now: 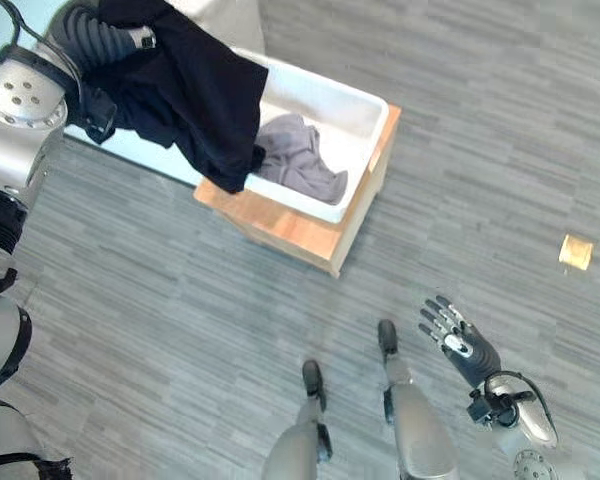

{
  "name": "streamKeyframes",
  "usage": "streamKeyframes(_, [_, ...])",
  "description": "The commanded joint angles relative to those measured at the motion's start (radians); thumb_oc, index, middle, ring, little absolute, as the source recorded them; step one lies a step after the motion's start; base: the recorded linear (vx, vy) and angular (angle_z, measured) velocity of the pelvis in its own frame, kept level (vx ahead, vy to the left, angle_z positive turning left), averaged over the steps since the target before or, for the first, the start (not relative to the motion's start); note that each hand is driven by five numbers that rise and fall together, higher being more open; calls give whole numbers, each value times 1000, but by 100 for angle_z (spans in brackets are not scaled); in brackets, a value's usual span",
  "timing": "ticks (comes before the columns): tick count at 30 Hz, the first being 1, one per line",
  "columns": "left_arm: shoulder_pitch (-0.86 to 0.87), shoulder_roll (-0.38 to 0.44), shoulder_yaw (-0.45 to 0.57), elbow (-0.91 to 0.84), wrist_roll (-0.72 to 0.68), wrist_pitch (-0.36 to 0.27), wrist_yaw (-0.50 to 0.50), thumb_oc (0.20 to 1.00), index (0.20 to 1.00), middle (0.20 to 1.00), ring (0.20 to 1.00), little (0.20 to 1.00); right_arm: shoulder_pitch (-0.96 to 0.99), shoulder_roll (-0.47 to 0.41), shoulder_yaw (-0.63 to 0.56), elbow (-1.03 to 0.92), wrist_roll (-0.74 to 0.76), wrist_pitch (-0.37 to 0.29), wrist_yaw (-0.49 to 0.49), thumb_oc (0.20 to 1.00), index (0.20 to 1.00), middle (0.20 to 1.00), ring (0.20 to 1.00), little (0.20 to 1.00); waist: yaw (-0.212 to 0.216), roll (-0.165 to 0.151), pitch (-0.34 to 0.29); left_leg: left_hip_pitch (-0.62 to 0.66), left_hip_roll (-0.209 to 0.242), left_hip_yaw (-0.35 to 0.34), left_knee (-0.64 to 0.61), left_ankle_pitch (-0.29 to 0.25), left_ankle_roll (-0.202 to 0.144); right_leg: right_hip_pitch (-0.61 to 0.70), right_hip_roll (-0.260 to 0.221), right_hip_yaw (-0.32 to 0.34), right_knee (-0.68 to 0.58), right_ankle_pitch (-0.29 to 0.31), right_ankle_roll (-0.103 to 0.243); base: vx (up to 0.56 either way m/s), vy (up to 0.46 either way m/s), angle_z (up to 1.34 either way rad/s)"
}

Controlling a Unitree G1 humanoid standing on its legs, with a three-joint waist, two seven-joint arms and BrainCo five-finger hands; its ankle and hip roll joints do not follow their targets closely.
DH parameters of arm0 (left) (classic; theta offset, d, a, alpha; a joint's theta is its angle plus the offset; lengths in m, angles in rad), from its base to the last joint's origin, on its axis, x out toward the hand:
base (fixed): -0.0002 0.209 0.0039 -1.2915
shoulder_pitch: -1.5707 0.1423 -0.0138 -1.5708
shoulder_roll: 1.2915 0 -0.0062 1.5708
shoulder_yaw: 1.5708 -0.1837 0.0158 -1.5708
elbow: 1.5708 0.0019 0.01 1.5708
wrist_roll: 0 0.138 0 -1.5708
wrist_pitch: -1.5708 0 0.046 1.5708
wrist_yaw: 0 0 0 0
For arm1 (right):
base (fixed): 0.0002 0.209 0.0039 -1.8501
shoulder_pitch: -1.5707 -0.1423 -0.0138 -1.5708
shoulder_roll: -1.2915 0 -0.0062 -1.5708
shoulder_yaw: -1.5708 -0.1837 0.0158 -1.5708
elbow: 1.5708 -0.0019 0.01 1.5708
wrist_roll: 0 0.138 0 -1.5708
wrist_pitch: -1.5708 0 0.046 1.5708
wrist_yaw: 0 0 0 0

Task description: Pick up bed clothes into laundry basket.

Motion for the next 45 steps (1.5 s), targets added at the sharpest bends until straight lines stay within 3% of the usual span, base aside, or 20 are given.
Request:
streamKeyframes(1, [-257, 33, -8, 93, 3, -70, 65, 200, 200, 200, 200, 200, -16, -16, -19, -82, 25, -62, 3, 1000, 1000, 1000, 1000, 1000, 12, 24, 0, -18, -18, 36, 5, -20, -20, 83, -30, -36, 12, -111, 112, 23, 19, -5])
streamKeyframes(8, [-384, 3, -78, 114, -10, -84, 80, 200, 200, 200, 200, 200, 34, -37, -21, -95, 25, -62, 11, 1000, 1000, 1000, 1000, 1000, -7, 64, 22, -57, -26, 55, 5, -26, -21, 31, -30, -22, 12, -99, 119, 20, 24, -2])
streamKeyframes(14, [-331, -22, -71, 152, 56, -70, 70, 200, 200, 200, 200, 200, 58, -49, -35, -105, 20, -68, 5, 1000, 1000, 1000, 1000, 1000, -29, 68, 49, -75, -23, 79, 5, -27, -23, 2, -30, -9, 12, -90, 120, 10, 14, -12])
streamKeyframes(20, [-216, -72, -25, 200, 155, -49, 65, 200, 200, 200, 200, 200, 73, -53, -31, -97, 21, -76, -15, 1000, 1000, 1000, 1000, 1000, -53, 51, 70, -101, -17, 89, 5, -25, -24, -27, -22, -5, 12, -86, 119, -3, -12, -9])
streamKeyframes(25, [-116, -143, 29, 327, 299, -13, 78, 200, 200, 200, 200, 200, 72, -55, -25, -71, 13, -99, -53, 1000, 1000, 1000, 1000, 1000, -81, 4, 89, -139, -3, 101, 5, -22, -23, -74, -10, 7, 12, -78, 116, -12, -17, -10])
streamKeyframes(26, [-116, -143, 29, 327, 299, -13, 78, 545, 545, 545, 545, 545, 72, -55, -25, -71, 13, -99, -53, 1000, 1000, 1000, 1000, 1000, -81, 4, 88, -139, -3, 101, 5, -22, -23, -74, -10, 7, 12, -78, 116, -11, -12, -4])
streamKeyframes(27, [-115, -146, 39, 324, 291, -14, 83, 689, 689, 689, 689, 689, 73, -58, -22, -75, 10, -99, -51, 1000, 1000, 1000, 1000, 1000, -80, 1, 89, -143, -3, 99, 5, -22, -23, -77, -8, 7, 12, -78, 116, -8, -10, -4])
streamKeyframes(28, [-117, -148, 41, 319, 291, -15, 88, 1000, 1000, 1000, 1000, 1000, 75, -62, -22, -78, 10, -99, -50, 1000, 1000, 1000, 1000, 1000, -79, -1, 90, -146, -3, 98, 5, -21, -23, -79, -8, 5, 12, -78, 115, -14, -19, -4])
streamKeyframes(38, [-114, -146, 56, 158, 251, -46, 135, 1000, 1000, 1000, 1000, 1000, 94, -100, -23, -91, -33, -97, -36, 1000, 1000, 1000, 1000, 1000, -49, 4, 81, -129, -3, 72, 5, -20, -24, -51, -9, -6, 12, -86, 112, -8, -12, 3])
streamKeyframes(44, [102, -58, 215, -114, 167, -85, 168, 1000, 1000, 1000, 1000, 1000, 89, -101, -33, -106, -66, -96, -37, 1000, 1000, 1000, 1000, 1000, -7, 33, 60, -83, -7, 61, 5, -22, -26, -2, -12, -18, 12, -99, 107, 1, -11, 2])
streamKeyframes(45, [226, -42, 318, -216, 110, -106, 182, 1000, 1000, 1000, 1000, 1000, 85, -88, -35, -103, -80, -97, -41, 1000, 1000, 1000, 1000, 1000, 13, 35, 50, -67, -6, 57, 5, -21, -27, 16, -13, -22, 12, -107, 103, 10, -40, 10])
